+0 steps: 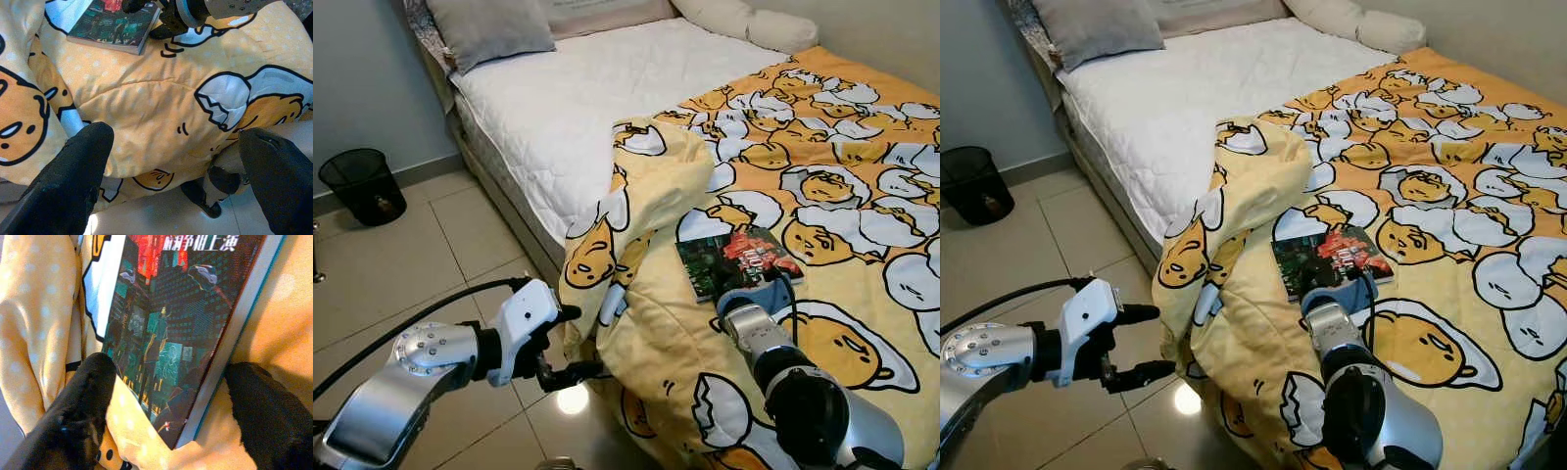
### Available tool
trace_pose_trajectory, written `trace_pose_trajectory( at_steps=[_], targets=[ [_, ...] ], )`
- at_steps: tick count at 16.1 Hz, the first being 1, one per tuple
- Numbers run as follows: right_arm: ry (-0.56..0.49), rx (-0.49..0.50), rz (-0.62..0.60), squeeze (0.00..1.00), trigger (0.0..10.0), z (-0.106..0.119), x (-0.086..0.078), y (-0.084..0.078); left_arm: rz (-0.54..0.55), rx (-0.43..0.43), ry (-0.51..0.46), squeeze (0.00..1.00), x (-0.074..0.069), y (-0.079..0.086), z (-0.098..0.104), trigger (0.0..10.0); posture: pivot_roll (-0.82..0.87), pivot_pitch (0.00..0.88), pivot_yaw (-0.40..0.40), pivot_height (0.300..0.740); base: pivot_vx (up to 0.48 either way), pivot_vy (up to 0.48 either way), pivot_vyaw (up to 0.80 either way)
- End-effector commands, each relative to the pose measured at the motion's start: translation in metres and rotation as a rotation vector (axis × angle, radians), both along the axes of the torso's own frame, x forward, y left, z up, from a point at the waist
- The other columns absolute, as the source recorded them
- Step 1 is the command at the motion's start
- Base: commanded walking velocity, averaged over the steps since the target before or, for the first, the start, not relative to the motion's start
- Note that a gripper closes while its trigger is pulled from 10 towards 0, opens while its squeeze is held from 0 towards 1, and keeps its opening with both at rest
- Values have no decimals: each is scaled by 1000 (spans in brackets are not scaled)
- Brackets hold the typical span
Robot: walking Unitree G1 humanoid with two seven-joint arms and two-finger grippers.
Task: Clean up the room
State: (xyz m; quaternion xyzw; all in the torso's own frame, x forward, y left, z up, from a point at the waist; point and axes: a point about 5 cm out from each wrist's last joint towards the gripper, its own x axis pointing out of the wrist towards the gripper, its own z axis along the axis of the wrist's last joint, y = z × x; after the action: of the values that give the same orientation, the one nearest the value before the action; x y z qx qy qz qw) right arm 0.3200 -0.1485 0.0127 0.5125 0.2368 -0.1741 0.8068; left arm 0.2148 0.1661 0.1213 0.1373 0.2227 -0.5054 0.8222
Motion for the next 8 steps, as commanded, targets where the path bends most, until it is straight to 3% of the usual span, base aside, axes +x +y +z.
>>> trace_pose_trajectory(
  at_steps=[1,2,4,5,7,8],
  targets=[
    [5,5,-23,0,3490,-1,-1,-2,9,-7,-14,0,-2,0,6,10000,174,57,-9,740,0,0,0],
    [-18,25,-40,0,3059,2,2,-2,18,-9,-12,0,-3,1,7,10000,180,65,-9,740,0,0,0],
    [-76,70,-66,0,1020,11,9,0,31,-10,-10,0,-6,4,9,10000,188,68,-10,740,0,0,0],
    [-94,79,-63,0,1059,15,12,1,35,-10,-9,0,-7,5,10,10000,188,68,-10,740,0,0,0],
    [-133,103,-64,0,2824,24,20,6,46,-9,-6,0,-9,6,10,10000,192,64,-15,740,0,0,0],
    [-142,107,-64,0,3059,26,21,7,49,-9,-6,0,-10,6,11,10000,192,61,-19,740,0,0,0]
  ],
)
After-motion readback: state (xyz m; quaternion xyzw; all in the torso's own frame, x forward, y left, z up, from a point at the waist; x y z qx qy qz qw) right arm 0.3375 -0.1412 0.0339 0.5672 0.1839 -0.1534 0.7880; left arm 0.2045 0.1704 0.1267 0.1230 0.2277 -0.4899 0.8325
